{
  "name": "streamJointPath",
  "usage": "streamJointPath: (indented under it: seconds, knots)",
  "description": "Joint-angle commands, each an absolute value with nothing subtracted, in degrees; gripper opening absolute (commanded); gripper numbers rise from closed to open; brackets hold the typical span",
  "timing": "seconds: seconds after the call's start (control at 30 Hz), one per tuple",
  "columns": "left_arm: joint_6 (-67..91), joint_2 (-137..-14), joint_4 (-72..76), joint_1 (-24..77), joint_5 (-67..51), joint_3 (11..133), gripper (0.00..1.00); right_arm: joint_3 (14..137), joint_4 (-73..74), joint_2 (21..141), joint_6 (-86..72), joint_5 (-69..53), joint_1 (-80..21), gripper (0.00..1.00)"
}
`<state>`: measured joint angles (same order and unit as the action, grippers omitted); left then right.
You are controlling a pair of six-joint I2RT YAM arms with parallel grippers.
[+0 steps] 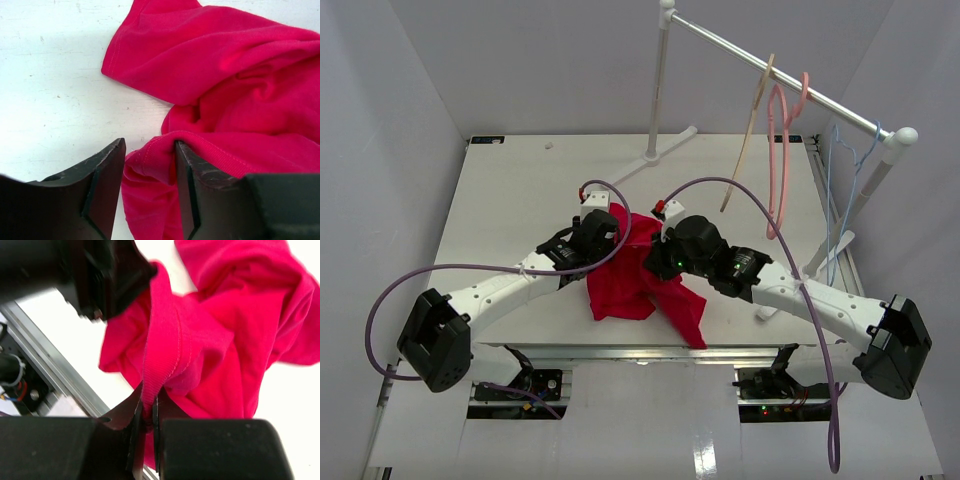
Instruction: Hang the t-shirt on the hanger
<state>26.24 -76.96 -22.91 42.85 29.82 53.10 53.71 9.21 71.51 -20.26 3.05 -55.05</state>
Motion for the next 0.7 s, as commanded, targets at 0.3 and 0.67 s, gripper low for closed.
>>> streamJointPath:
  seconds: [0.3, 0.67]
  knots:
    - [28.0, -77.0, -24.4, 42.5, 32.2, 52.9, 0.51, 60.3, 6.5, 77.0, -23.4, 4.5, -55.1, 0.08]
    - [30.2, -77.6, -27.6, 42.2, 32.3, 53.5, 0.03, 53.5, 4.5, 74.9, -24.7, 7.9, -55.1, 0.08]
